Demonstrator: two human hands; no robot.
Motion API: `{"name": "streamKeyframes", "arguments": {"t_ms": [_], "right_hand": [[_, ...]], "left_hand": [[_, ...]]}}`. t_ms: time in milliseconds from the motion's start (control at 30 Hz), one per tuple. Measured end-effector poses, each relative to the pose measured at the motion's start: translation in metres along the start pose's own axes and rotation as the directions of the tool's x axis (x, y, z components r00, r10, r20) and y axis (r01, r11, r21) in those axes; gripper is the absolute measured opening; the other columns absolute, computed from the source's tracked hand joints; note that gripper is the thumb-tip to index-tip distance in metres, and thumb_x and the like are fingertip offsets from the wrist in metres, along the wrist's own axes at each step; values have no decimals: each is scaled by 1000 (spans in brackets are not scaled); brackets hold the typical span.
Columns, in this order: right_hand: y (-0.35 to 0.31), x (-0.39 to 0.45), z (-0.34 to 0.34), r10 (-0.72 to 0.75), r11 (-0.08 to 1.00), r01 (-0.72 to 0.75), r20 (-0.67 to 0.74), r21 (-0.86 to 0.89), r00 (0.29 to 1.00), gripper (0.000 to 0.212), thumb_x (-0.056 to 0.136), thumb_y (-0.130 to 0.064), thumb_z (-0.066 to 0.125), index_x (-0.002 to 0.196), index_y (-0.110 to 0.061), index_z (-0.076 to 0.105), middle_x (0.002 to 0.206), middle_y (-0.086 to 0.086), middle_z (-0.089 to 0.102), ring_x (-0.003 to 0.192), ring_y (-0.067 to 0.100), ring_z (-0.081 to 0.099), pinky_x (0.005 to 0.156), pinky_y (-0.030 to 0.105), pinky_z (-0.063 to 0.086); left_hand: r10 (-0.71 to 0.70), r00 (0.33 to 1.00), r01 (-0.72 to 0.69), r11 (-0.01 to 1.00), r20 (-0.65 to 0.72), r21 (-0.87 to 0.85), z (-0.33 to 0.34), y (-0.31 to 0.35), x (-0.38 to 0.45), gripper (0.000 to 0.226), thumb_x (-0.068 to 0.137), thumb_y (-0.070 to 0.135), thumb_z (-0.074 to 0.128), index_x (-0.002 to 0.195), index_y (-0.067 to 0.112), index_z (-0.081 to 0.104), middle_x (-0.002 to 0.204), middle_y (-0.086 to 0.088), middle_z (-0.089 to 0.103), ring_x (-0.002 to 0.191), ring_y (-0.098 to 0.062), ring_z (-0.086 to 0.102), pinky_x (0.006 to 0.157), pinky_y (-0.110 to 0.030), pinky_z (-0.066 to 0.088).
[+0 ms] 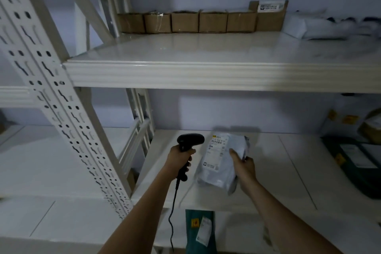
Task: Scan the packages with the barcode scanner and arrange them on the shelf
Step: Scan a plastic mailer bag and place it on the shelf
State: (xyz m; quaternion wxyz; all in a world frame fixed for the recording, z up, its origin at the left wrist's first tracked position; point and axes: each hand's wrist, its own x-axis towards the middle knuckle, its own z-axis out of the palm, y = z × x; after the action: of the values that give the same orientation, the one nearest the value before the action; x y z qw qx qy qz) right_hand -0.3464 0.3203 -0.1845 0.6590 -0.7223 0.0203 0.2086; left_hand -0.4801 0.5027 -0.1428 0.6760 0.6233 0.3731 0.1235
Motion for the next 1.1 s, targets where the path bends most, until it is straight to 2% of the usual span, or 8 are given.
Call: {"name": "streamKeyframes", "arguments": {"t_ms": [100, 200, 300, 367, 533, 700, 1000, 1100], "right_hand": [[-5, -1, -6, -75, 997, 75, -4, 1, 997, 55, 79, -46, 81, 113, -7, 62, 100, 7, 73, 88, 24, 71, 66, 28, 54], [-7, -1, -11, -82, 996, 83, -29, 23, 996, 64, 78, -44, 82, 119, -8, 49, 103, 6, 67, 87, 20, 67, 66, 29, 54], [-6, 3, -16, -81, 996, 81, -22, 31, 996, 65, 78, -42, 83, 122, -5, 52, 109, 11, 69, 93, 26, 69, 83, 41, 60], [-7, 5, -19, -82, 996, 83, -24, 37, 996, 66, 78, -41, 83, 123, -4, 53, 111, 12, 69, 95, 28, 69, 88, 45, 59], [-11, 6, -24, -96, 994, 97, -22, 43, 995, 66, 79, -41, 83, 122, -8, 45, 108, 7, 66, 93, 24, 67, 81, 38, 56], [-14, 5, -22, -120, 992, 120, -13, 28, 993, 64, 79, -41, 82, 121, -6, 48, 106, 9, 67, 90, 22, 68, 70, 29, 53], [-8, 11, -20, -138, 990, 138, 22, -9, 990, 63, 79, -42, 82, 118, 0, 57, 103, 14, 71, 89, 27, 71, 82, 39, 60], [-9, 9, -20, -127, 992, 128, 15, -2, 992, 63, 78, -43, 82, 119, -2, 56, 103, 11, 71, 89, 25, 70, 77, 35, 58]], "left_hand": [[86, 995, -78, 987, -49, 143, 13, 16, -8, 21, 74, 29, 69, 80, 9, 66, 55, -2, 60, 43, -18, 52, 45, -25, 44], [108, 992, -94, 974, -60, 207, 26, 27, -12, 17, 74, 27, 66, 80, 11, 67, 56, -2, 61, 43, -18, 52, 44, -25, 43], [101, 994, -91, 971, -31, 221, 37, 30, -17, 14, 77, 23, 65, 82, 10, 67, 59, -4, 62, 45, -19, 52, 45, -25, 43], [102, 995, -93, 968, -24, 234, 42, 31, -19, 13, 78, 22, 64, 83, 10, 67, 60, -5, 62, 46, -20, 52, 45, -25, 42], [109, 994, -100, 968, -27, 232, 47, 36, -23, 14, 79, 21, 63, 82, 8, 66, 59, -5, 61, 46, -19, 51, 45, -25, 42], [110, 994, -104, 965, -12, 241, 47, 38, -26, 14, 81, 20, 63, 83, 7, 66, 61, -5, 60, 47, -19, 51, 45, -25, 43], [94, 996, -94, 967, 12, 238, 48, 39, -31, 18, 82, 19, 62, 88, 3, 66, 63, -7, 59, 50, -20, 51, 47, -27, 43], [88, 996, -89, 969, 15, 231, 48, 39, -31, 15, 81, 19, 63, 86, 5, 66, 63, -7, 60, 48, -20, 51, 47, -26, 43]]}}
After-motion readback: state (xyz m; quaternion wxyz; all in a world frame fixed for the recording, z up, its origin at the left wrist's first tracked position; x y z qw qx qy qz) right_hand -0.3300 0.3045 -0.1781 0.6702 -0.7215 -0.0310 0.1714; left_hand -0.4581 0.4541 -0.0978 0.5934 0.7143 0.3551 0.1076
